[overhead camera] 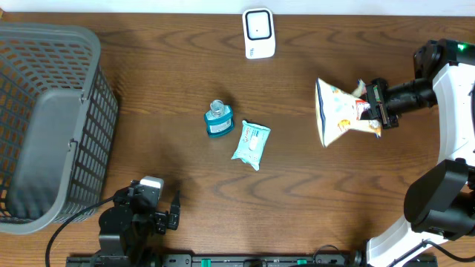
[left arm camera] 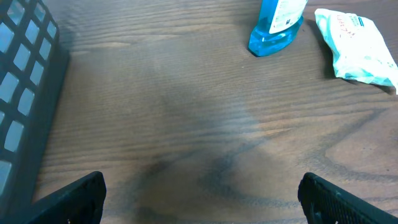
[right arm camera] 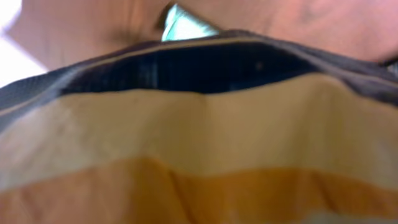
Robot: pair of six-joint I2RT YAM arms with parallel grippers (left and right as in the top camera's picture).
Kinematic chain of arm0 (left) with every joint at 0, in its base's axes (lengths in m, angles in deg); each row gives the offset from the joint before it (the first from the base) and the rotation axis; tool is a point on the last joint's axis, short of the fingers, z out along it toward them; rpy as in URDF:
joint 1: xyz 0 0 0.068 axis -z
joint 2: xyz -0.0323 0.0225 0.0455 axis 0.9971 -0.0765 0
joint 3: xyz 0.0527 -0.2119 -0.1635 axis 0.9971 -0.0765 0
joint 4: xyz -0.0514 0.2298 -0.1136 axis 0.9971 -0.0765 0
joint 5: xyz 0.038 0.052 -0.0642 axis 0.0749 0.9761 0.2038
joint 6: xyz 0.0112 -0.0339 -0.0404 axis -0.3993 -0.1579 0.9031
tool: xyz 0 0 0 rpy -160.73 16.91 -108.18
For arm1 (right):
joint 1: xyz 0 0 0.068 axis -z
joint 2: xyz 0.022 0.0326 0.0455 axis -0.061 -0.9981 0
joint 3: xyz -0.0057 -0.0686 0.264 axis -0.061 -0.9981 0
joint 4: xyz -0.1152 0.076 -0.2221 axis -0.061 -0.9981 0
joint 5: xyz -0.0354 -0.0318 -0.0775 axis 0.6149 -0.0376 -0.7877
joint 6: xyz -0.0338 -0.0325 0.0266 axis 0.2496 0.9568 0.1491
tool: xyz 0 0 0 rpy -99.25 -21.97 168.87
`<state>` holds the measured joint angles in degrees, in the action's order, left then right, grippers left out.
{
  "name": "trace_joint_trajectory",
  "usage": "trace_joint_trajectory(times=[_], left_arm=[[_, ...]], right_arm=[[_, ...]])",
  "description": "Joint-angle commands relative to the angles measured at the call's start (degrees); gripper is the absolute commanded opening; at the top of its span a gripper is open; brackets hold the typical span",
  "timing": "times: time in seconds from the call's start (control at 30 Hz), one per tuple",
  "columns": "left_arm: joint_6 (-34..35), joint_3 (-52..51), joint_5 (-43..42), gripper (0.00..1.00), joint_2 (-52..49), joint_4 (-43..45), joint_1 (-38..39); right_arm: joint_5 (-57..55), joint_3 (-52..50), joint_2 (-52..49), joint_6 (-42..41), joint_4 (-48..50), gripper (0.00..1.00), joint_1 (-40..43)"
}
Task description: Scan the item barcode
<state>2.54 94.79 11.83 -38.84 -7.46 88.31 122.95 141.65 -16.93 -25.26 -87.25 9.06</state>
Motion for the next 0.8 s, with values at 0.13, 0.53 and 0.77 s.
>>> trace_joint_trajectory(times=[0.13,0.53,0.77], left_arm=[[0.52,0.09,-0.68,0.99,0.35,-0.04,0.17],[0.52,0.09,-0.68,0.99,0.35,-0.04,0.17],[0.52,0.09,-0.68,0.99,0.35,-0.04,0.17]], right_arm=[[0.42,0.35,0.96,-44.19,0.98,0.02,-1.20],[19.28,0.35,-0.66,-7.78,5.05,0.01,0.63],[42.56,0.37,-0.66,41.38,6.19,0.01,3.61]])
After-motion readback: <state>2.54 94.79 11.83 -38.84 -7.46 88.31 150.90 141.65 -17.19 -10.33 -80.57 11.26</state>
